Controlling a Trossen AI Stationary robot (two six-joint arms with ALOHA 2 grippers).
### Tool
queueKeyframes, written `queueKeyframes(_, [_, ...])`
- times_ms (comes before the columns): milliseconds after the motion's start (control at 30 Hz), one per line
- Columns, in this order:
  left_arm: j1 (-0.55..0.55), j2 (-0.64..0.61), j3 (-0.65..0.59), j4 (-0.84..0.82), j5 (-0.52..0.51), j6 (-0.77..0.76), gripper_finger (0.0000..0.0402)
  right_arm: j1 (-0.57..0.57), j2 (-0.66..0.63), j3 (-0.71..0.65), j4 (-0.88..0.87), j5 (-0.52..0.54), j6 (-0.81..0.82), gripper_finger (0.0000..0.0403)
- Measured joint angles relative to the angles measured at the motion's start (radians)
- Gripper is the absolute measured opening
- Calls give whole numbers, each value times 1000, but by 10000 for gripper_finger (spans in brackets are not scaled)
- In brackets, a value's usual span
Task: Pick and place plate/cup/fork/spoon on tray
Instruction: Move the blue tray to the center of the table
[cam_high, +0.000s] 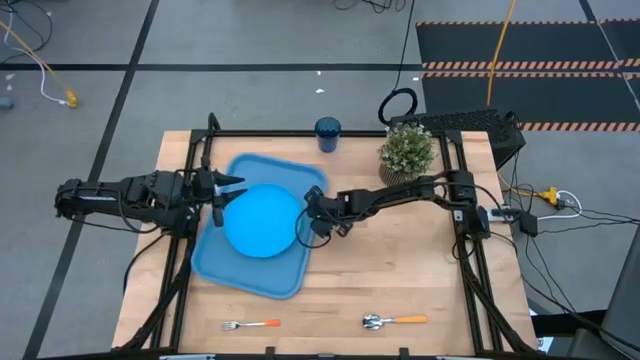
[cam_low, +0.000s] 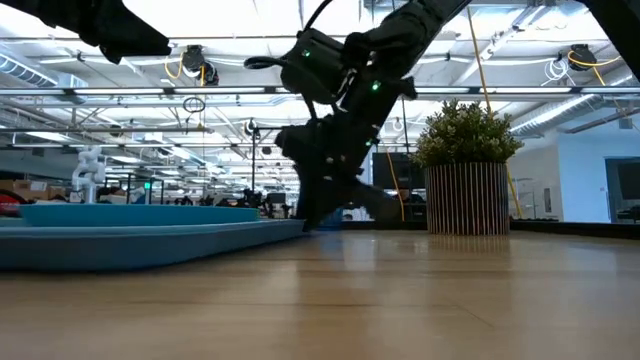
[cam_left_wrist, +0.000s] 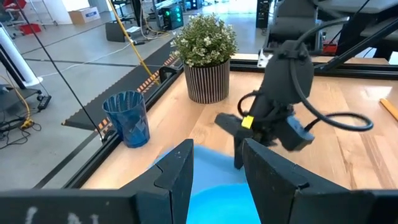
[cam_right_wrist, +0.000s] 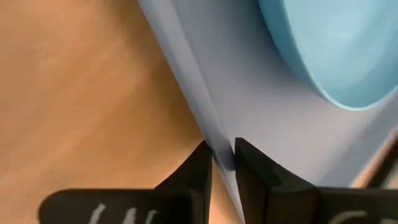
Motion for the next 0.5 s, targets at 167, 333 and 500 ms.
queueKeyframes(167, [0,0,0,0,0,-5,143,29,-72,-3,-205,-19,118,31])
queueKeyframes(333, [0,0,0,1,0,-10,143,69,-135,-3,-364,-91,250,26])
queueKeyframes(500, [0,0,0,7,0,-11,143,133,-158,-3,-382,-85,282,25])
